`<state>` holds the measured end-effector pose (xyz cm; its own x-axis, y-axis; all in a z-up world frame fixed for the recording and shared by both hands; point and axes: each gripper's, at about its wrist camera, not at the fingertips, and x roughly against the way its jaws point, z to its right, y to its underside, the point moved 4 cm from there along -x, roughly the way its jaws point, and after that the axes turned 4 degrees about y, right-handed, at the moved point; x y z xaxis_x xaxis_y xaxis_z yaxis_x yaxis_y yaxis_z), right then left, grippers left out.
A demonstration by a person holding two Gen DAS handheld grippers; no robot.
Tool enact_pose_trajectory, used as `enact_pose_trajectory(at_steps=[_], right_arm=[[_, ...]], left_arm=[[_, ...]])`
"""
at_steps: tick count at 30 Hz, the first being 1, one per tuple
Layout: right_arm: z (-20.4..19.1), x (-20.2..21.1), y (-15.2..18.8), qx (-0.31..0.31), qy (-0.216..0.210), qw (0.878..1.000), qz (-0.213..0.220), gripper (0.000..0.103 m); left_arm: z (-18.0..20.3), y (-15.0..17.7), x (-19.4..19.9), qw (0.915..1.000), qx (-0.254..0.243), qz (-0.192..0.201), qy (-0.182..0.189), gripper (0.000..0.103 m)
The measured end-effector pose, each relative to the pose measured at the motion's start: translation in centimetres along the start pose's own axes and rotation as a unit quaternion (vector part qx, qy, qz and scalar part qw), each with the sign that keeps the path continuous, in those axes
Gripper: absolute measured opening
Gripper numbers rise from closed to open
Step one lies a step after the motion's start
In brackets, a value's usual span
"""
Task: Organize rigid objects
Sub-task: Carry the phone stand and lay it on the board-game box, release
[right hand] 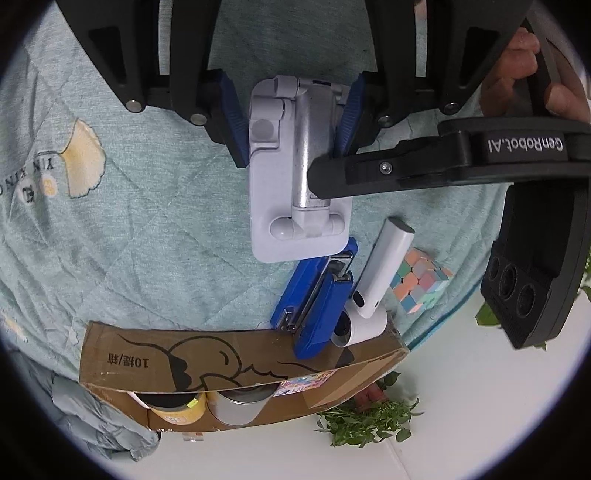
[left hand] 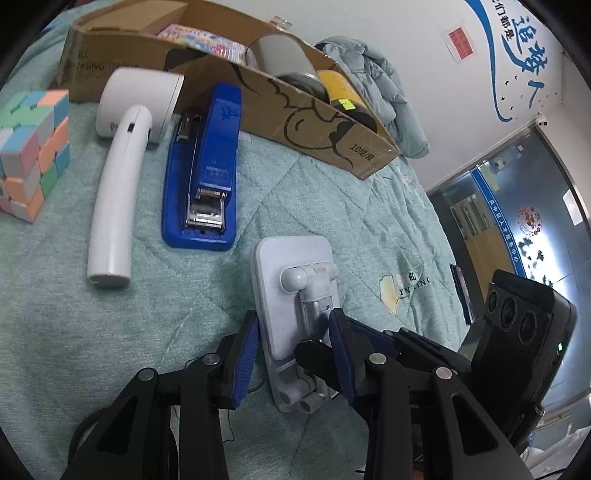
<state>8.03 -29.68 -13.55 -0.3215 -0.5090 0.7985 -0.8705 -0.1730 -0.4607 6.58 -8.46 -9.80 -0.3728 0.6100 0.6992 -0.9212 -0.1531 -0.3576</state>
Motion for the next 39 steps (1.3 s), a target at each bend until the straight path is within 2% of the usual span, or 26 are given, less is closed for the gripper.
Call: enact_pose_trajectory(at_steps=[2, 9, 19, 23, 33, 39], right_arm=[[0.2, 0.2, -0.2, -0.016, -0.009, 1.000, 0.003, 0.045], [-1.0, 2.2, -1.6, -0.001, 0.006, 0.999, 0.052, 0.044], [-3.7, 4.2, -7.8, 0.041, 0.012, 0.992, 0.123, 0.044], [-4.7, 4.1, -10.5, 0.057, 0.019, 0.988, 0.140, 0.044], [-6.7, 0.7, -17.2, 0.067, -0.005, 0.990, 0.128, 0.045], [-6.9, -3.0, -21.1, 0.042, -0.018, 0.995, 0.090, 0.045]], left_arm=[[0.3, -0.1, 0.5, 1.0000, -0.006, 0.007, 0.002, 0.033], [2.0, -1.7, 3.0, 0.9981, -0.036, 0.050, 0.003, 0.033], [3.9, -7.7, 7.8, 0.9900, -0.085, 0.112, 0.005, 0.033], [4.0, -10.5, 9.1, 0.9858, -0.104, 0.131, -0.017, 0.033], [1.4, -18.6, 10.9, 0.9842, -0.099, 0.133, -0.062, 0.033], [-1.8, -24.0, 10.0, 0.9870, -0.077, 0.118, -0.077, 0.033]])
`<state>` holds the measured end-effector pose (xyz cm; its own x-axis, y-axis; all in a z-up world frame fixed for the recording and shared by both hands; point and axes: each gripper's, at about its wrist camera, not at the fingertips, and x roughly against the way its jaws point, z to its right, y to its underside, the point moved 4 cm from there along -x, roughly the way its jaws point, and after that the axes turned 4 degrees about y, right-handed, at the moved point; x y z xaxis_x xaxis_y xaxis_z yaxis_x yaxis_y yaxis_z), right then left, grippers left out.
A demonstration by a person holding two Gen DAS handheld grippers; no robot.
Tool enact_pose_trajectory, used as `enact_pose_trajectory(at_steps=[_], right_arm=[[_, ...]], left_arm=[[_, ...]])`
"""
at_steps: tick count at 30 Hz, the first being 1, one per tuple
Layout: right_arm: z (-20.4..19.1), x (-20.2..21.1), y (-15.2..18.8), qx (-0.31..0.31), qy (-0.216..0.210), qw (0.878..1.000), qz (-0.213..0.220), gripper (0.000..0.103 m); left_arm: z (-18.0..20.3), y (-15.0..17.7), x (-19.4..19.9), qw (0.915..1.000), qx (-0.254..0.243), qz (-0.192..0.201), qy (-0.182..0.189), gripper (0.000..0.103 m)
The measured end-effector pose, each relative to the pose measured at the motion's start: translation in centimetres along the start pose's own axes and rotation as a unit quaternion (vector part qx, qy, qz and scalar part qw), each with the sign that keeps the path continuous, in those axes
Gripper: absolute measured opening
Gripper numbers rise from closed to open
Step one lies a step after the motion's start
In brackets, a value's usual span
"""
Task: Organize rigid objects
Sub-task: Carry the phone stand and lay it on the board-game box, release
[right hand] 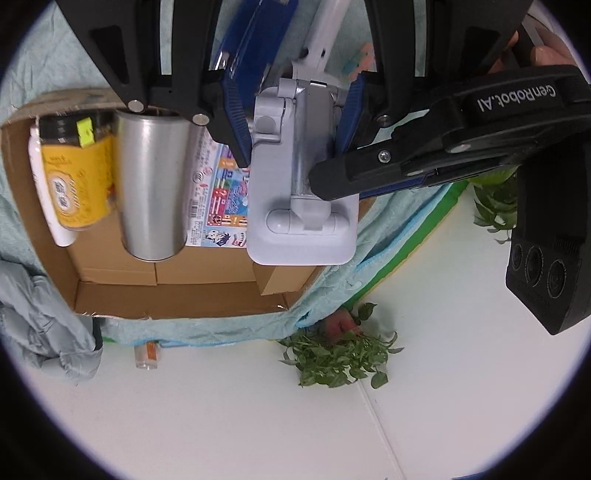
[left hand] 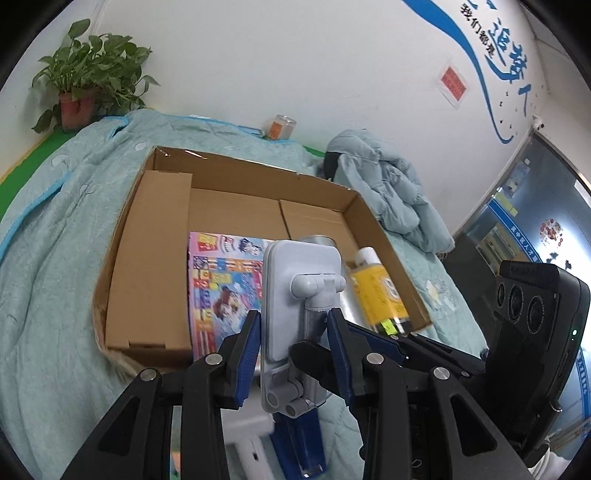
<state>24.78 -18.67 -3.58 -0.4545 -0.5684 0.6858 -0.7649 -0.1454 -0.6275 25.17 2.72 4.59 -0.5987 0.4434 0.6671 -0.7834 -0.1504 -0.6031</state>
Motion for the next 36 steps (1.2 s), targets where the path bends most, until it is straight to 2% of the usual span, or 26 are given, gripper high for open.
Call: enact_pose_trajectory(at_steps=[6, 11, 13, 15, 17, 19, 23, 24, 25, 26, 27, 29, 30, 32, 36], right_arm=[[1.0, -4.3, -1.1, -0.021, -0.003, 0.999, -0.045, 0.045], [1.6, -7.9, 0.3, -0.052, 0.001, 0.993, -0.102, 0.045], [1.4, -8.4, 0.8, -0.047, 0.008, 0.993, -0.111, 0.047], [1.3, -8.8, 1.1, -0.052, 0.001, 0.991, -0.123, 0.047], [1.2, -9.2, 1.3, -0.060, -0.014, 0.989, -0.136, 0.046], [0.8, -9.0, 1.3, -0.049, -0.007, 0.990, -0.136, 0.047], [0.5, -8.2, 1.0, -0.035, -0.013, 0.991, -0.126, 0.047], [0.4, -7.7, 0.8, -0.024, -0.008, 0.993, -0.114, 0.053], [0.1, -6.7, 0.7, -0.005, 0.007, 0.996, -0.092, 0.069], [-0.1, -5.3, 0.7, 0.007, 0.017, 0.998, -0.066, 0.076], [-0.1, -3.9, 0.8, 0.013, 0.018, 0.999, -0.046, 0.087], [-0.4, -0.7, 1.1, 0.041, 0.036, 0.999, -0.004, 0.092], [-0.3, 0.2, 1.2, 0.052, 0.052, 0.997, 0.011, 0.101], [0.3, 2.3, 2.1, 0.062, 0.088, 0.994, 0.037, 0.103], [1.3, 3.3, 4.9, 0.054, 0.100, 0.993, 0.022, 0.103]], left_arm=[[-3.9, -2.1, -3.8, 0.9994, 0.015, -0.032, -0.008, 0.033], [-6.4, -1.2, -7.3, 0.9963, 0.019, -0.074, -0.039, 0.033], [-6.9, -0.8, -7.9, 0.9952, 0.015, -0.079, -0.055, 0.033], [-7.3, -0.5, -8.3, 0.9949, 0.026, -0.086, -0.046, 0.033], [-7.3, -0.3, -8.4, 0.9945, 0.020, -0.085, -0.057, 0.035], [-7.0, -0.2, -8.1, 0.9946, 0.012, -0.082, -0.063, 0.035], [-5.8, 0.0, -5.8, 0.9967, -0.002, -0.041, -0.069, 0.038], [-5.3, 0.2, -4.8, 0.9968, -0.012, -0.022, -0.077, 0.046], [-4.8, 0.4, -3.9, 0.9962, -0.021, -0.003, -0.085, 0.064], [-4.3, 0.7, -2.8, 0.9947, -0.029, 0.019, -0.097, 0.077], [-3.8, 1.2, -1.6, 0.9916, -0.034, 0.047, -0.115, 0.101], [-3.1, 2.2, 0.6, 0.9832, -0.038, 0.102, -0.146, 0.103], [-2.7, 2.9, 1.3, 0.9803, -0.040, 0.114, -0.156, 0.102], [-2.2, 4.0, 1.9, 0.9796, -0.038, 0.122, -0.155, 0.102], [-1.3, 6.4, 2.8, 0.9773, -0.027, 0.127, -0.167, 0.102]])
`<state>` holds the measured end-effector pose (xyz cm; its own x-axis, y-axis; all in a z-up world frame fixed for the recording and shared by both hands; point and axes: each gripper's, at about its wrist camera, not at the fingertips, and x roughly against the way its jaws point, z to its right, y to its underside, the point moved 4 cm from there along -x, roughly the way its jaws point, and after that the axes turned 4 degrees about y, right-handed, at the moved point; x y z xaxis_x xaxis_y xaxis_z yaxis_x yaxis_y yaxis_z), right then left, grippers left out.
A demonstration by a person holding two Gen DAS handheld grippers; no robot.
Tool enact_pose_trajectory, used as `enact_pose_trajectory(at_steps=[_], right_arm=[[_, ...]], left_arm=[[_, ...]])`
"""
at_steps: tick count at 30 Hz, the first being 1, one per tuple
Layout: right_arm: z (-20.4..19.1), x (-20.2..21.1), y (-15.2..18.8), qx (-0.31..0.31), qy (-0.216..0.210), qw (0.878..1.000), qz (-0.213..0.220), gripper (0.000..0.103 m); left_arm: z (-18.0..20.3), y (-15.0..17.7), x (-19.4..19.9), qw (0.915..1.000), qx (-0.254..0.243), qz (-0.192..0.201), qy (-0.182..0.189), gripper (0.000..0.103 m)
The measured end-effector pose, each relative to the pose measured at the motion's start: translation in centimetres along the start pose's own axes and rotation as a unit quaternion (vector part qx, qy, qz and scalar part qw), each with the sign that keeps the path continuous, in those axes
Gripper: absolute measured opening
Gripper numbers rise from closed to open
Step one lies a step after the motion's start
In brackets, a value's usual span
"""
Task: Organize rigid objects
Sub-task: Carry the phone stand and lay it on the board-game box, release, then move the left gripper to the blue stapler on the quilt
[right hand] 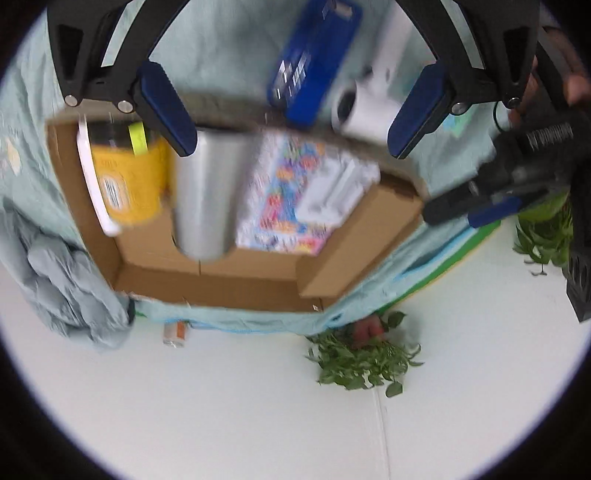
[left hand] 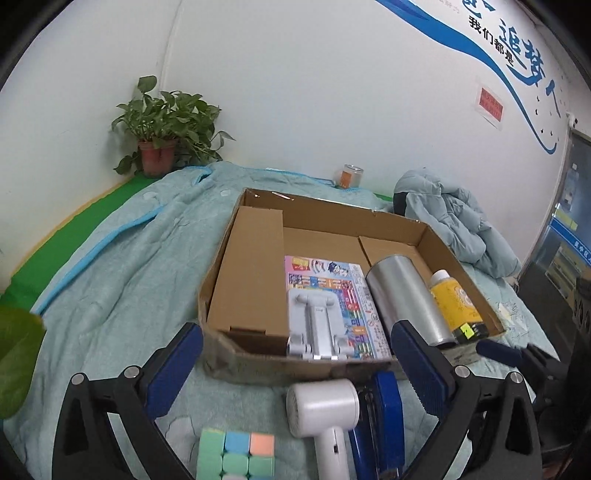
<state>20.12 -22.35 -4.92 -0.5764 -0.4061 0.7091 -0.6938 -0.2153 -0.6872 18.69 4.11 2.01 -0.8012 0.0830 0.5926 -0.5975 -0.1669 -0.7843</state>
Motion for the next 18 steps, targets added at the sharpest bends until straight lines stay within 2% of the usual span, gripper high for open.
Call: enact_pose_trajectory(at_steps=[5, 9, 11, 14, 17, 18], right_arm=[[0.3, -0.8, 4.9, -0.027, -0.030, 0.997, -0.066, 0.103], [-0.8, -1.6, 7.3, -0.030, -0.042, 0.995, -0.088, 0.103], [-1.0, -2.4, 8.1, -0.024, -0.032, 0.995, -0.096, 0.102], [-1.7, -3.2, 8.6, -0.020, -0.035, 0.993, -0.108, 0.095], [-2.4, -4.3, 9.1, -0.005, -0.029, 0.993, -0.114, 0.081], [-2.4, -4.7, 9.3, -0.003, -0.024, 0.993, -0.120, 0.071]], left_arm=[[0.2, 3.7, 1.9, 0.9996, 0.002, -0.024, -0.014, 0.102], [-0.5, 7.5, 3.1, 0.9979, 0.027, -0.055, -0.020, 0.102], [-0.8, 8.8, 3.7, 0.9971, 0.036, -0.064, -0.021, 0.102], [-0.8, 10.3, 5.1, 0.9964, 0.042, -0.067, -0.029, 0.102], [-0.9, 11.1, 6.4, 0.9963, 0.043, -0.067, -0.033, 0.102], [-0.9, 11.2, 6.9, 0.9963, 0.044, -0.067, -0.033, 0.102]])
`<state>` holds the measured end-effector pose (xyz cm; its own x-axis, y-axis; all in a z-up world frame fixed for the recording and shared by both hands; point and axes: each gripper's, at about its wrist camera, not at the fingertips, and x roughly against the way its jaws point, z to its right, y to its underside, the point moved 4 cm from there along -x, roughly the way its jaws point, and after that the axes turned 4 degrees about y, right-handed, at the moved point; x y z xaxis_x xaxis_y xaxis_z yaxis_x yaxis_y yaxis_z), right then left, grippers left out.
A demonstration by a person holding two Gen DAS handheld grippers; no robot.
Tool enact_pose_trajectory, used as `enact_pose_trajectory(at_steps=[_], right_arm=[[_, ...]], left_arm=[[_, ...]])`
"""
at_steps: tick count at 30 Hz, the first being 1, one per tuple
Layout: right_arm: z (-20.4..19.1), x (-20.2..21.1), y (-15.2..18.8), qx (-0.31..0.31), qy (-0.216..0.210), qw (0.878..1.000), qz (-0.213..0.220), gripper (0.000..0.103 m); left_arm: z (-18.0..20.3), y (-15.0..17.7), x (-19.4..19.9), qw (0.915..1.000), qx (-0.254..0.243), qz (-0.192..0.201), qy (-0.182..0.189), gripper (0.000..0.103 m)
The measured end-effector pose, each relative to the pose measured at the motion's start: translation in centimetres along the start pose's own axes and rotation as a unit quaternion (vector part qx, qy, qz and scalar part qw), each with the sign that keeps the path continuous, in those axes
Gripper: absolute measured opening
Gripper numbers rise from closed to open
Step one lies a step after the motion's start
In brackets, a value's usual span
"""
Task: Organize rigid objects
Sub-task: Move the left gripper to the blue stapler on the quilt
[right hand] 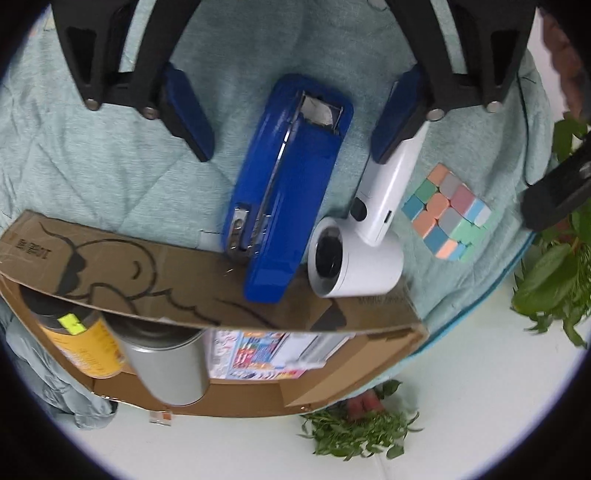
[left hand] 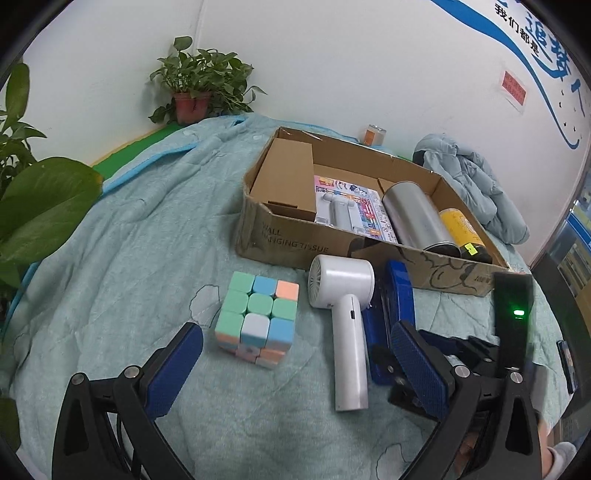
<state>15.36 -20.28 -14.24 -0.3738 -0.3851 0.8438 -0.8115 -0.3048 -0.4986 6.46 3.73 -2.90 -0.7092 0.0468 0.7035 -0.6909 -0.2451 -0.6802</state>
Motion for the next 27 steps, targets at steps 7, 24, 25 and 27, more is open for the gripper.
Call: enact_pose_trajectory(at_steps=[7, 24, 25, 27], right_arm=[[1.5, 1.1, 0.6, -0.021, 0.001, 1.000, 0.019, 0.044], [5.2, 7.9, 5.1, -0.039, -0.042, 0.996, 0.064, 0.036], [5.0, 8.1, 4.5, -0.038, -0.051, 0.995, 0.073, 0.062], [4.8, 7.9, 3.1, -0.034, -0.062, 0.993, 0.091, 0.074]], left_arm=[[1.1, -0.1, 1.2, 0.9998, -0.001, 0.001, 0.022, 0.102], [7.4, 1.8, -2.4, 0.9860, -0.018, -0.080, 0.145, 0.102], [6.9, 1.6, -2.2, 0.9874, -0.015, -0.077, 0.137, 0.102], [5.3, 1.2, -1.8, 0.9909, -0.005, -0.068, 0.116, 0.102]])
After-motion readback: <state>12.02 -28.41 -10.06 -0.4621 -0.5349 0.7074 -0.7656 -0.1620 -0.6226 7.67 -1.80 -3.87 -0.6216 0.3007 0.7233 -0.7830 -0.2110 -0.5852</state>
